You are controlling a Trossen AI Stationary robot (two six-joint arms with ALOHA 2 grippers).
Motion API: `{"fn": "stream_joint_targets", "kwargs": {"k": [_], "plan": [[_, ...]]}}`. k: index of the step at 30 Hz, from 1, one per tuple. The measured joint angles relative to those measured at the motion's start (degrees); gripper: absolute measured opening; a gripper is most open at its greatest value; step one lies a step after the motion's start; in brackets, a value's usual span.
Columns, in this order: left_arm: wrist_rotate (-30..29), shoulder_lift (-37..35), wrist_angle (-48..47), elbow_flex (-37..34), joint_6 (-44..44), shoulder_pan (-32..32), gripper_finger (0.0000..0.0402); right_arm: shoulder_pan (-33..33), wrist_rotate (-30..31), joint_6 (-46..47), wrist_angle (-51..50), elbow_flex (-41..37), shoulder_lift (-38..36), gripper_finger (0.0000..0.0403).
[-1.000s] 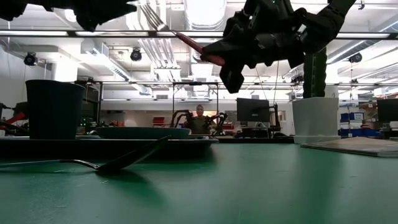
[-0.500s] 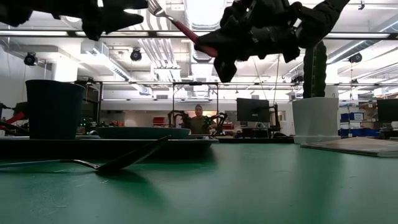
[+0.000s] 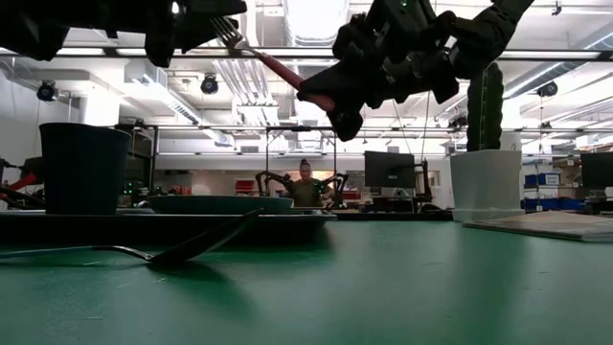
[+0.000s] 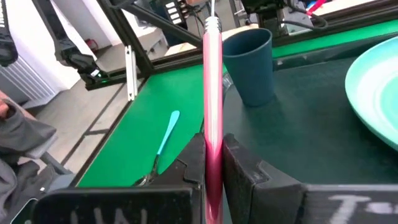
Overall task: Pick and place plate/cup/fork/spoon on tray
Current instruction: Put the pink fork on the black tray
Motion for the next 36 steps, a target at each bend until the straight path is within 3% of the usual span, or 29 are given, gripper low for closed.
{"fn": "stream_joint_targets", "kwargs": {"k": [6,8,22,30,36], "plan": [[-0.1,-0.1,0.0,0.0,-0.3,0.0,0.0033,0.0,0.0,0.0,0.1,0.1,0.0,0.0022],[-0.4,-0.1,0.1,0.0,-1.6,0.0,0.0010,0.0,0.1,-0.1,0.1,0.1,0.0,0.0025],[-12.5,0.0,0.0,0.1,-9.3,0.0,0.0000,-0.1,11.9,-4.1,-0.7,2.6,-0.2,0.0146],[-17.7,0.0,0.0,0.0,-12.0,-0.1,0.0000,0.8,22.9,-15.2,-16.6,12.5,-0.3,0.0176],[-17.6,0.0,0.0,-0.1,-10.8,-0.2,0.0000,2.4,23.9,-17.4,-26.7,16.5,-0.2,0.0178]]}}
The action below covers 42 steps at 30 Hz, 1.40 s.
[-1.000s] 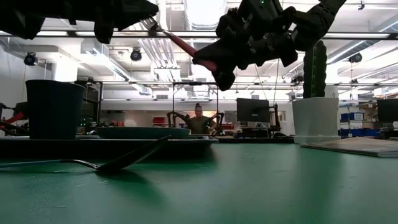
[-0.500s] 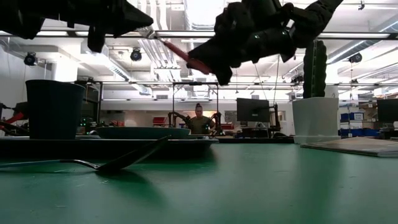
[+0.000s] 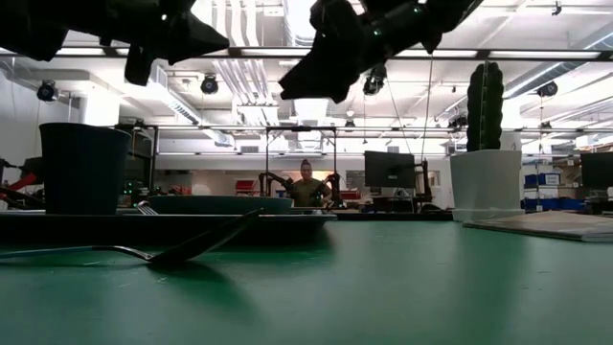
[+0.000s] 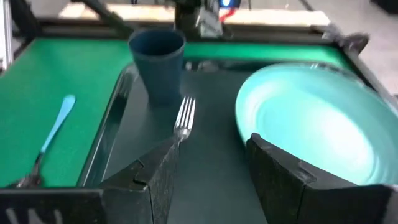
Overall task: Pick and place plate/cup/fork/spoon on tray
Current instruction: Put the pink fork on the black tray
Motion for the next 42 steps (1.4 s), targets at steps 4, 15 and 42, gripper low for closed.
{"fn": "stream_joint_targets", "kwargs": {"k": [4,15,42], "plan": [[0.3,-0.4,0.0,0.0,3.9,-0.9,0.0000,1.1,0.2,0.8,-0.3,-2.6,0.4,0.0178],[0.4,-4.7,0.2,0.1,15.6,-1.4,0.0000,3.8,0.4,7.6,7.4,-3.9,11.1,0.0166],[-0.5,-16.6,-3.5,-0.5,30.3,-3.4,0.0000,5.5,1.9,2.8,-19.2,24.0,31.4,0.0127]]}}
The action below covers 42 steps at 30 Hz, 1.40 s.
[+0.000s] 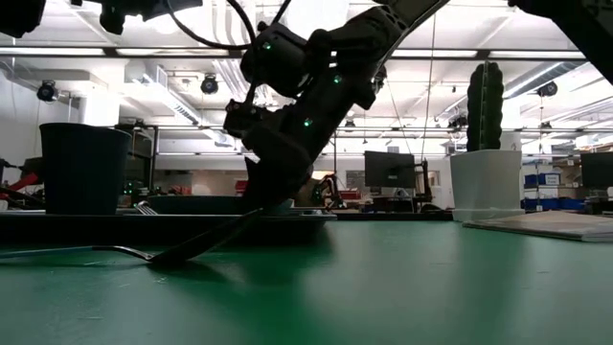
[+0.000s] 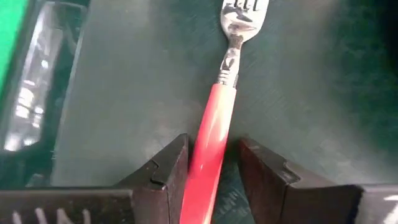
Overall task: Pick and place plate/cup/fork/spoon on tray
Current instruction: Put the pink fork on the black tray
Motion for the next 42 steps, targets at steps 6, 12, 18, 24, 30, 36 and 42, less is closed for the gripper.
{"fn": "stream_joint_targets", "kwargs": {"k": [6,12,18,24,30,36,42], "plan": [[0.0,0.0,0.0,0.0,0.0,0.0,0.0000,0.0,2.3,-1.9,0.0,0.2,0.5,0.0097],[0.0,0.0,0.0,0.0,0.0,0.0,0.0000,0.0,2.4,-1.9,0.1,0.2,0.8,0.0047],[0.0,0.0,0.0,-0.2,0.0,0.0,0.0000,-0.1,2.7,-2.0,-0.4,1.0,0.7,0.0049],[-0.1,0.0,0.0,-0.7,0.0,0.0,0.0000,-2.1,3.2,-5.0,-1.3,3.6,0.5,0.0050],[-0.1,0.0,0.1,-0.7,0.0,0.0,0.0000,-5.3,3.1,-7.9,-1.3,4.0,0.4,0.0049],[-0.1,0.0,0.1,-0.7,0.0,0.0,0.0000,-7.3,2.7,-9.9,-0.8,3.6,1.0,0.0049],[0.0,0.0,0.1,-0.7,0.0,0.0,0.0000,-7.3,2.8,-11.4,0.3,3.6,2.7,0.0063]]}}
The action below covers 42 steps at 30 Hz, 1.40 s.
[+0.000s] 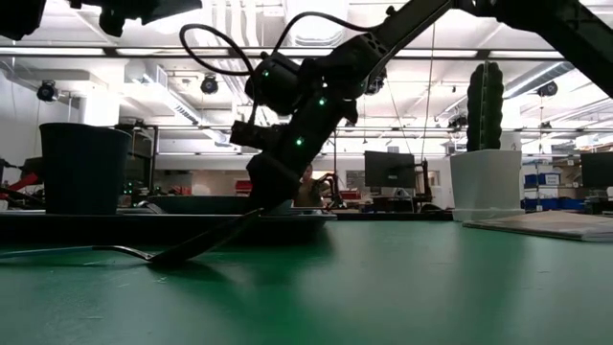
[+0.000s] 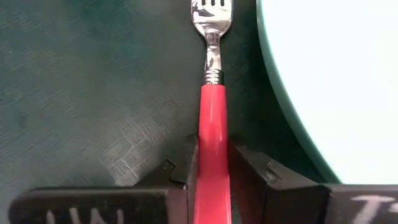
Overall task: Pick and place plate/cup/fork/spoon on tray
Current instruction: Put the pink fork on the black tray, then put the blue spoon on the black serving tray below the pink fork
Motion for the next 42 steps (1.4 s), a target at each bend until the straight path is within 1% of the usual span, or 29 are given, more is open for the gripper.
{"fn": "stream_joint_targets", "kwargs": {"k": [7,12,15,20,22,24,29,33,37,39,42], "plan": [[0.0,0.0,0.0,0.0,0.0,0.0,0.0000,0.0,0.1,0.2,-0.2,0.0,-0.1,0.0110],[0.0,0.0,-0.1,0.0,0.0,0.0,0.0000,0.0,0.1,1.5,-1.9,0.0,-1.1,0.0133],[0.0,0.0,-0.1,0.0,0.0,0.0,0.0000,0.2,0.0,2.2,-4.6,0.0,-2.9,0.0135],[0.0,0.0,-0.3,-0.1,-0.1,-0.6,0.0000,1.8,0.0,3.7,-12.4,-0.5,-7.6,0.0129],[0.4,0.0,-1.5,-0.1,-0.2,-1.3,0.0000,3.0,0.1,4.6,-13.9,-1.9,-9.8,0.0126],[0.8,0.1,-1.8,-0.2,-0.2,-2.0,0.0000,4.5,0.0,5.5,-13.4,-4.4,-12.5,0.0124],[0.9,1.9,-1.8,0.6,-0.2,-3.7,0.0000,8.7,0.0,8.6,-3.7,-15.0,-20.4,0.0124],[1.3,5.6,-1.8,2.3,-0.4,-4.5,0.0000,11.2,0.1,10.6,6.4,-24.7,-26.2,0.0124],[1.3,10.1,-1.7,4.2,-3.0,-5.3,0.0000,12.6,1.6,12.9,16.7,-33.8,-31.8,0.0119],[1.3,12.4,-1.7,4.8,-4.8,-6.2,0.0000,13.3,3.0,13.1,20.8,-38.0,-34.2,0.0117],[1.5,15.9,-1.8,5.7,-8.6,-8.1,0.0000,13.7,3.3,12.5,25.9,-43.1,-37.4,0.0112]]}}
